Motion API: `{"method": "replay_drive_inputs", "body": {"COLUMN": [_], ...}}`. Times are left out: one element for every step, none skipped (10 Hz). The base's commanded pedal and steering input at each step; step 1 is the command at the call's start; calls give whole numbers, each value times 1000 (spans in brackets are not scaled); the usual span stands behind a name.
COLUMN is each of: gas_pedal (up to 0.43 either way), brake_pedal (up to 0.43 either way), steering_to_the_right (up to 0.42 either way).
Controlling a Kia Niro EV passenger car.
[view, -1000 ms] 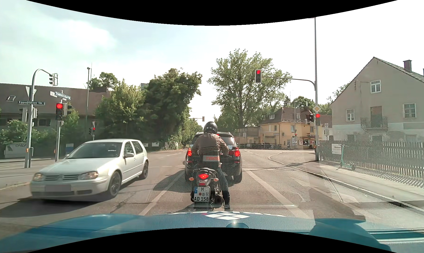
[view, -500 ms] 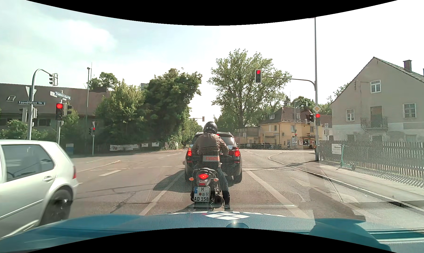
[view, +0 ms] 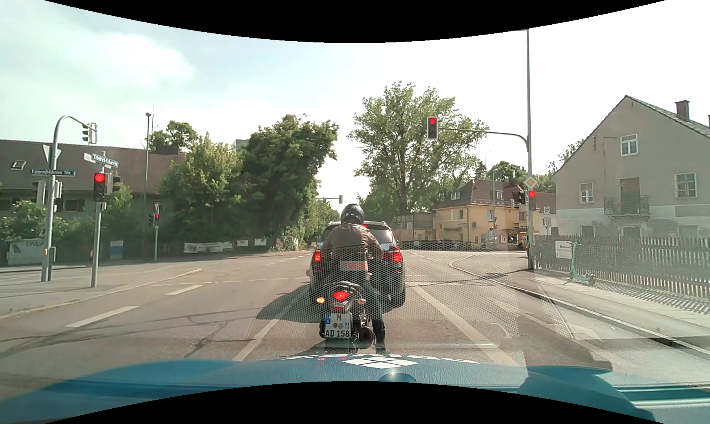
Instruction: Follow the waypoints while adhering to traffic rules and regulations
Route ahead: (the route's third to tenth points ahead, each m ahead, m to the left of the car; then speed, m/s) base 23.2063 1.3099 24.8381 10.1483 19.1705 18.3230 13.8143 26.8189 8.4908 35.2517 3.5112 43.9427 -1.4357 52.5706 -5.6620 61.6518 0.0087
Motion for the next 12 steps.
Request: {"method": "replay_drive_inputs", "body": {"gas_pedal": [0,0,0,0,0,0,0,0,0,0,0,0], "brake_pedal": [317,317,317,317,317,317,317,317,311,317,317,317], "steering_to_the_right": [-11,-11,-11,-11,-11,-11,-11,-11,-11,-11,-11,-11]}}
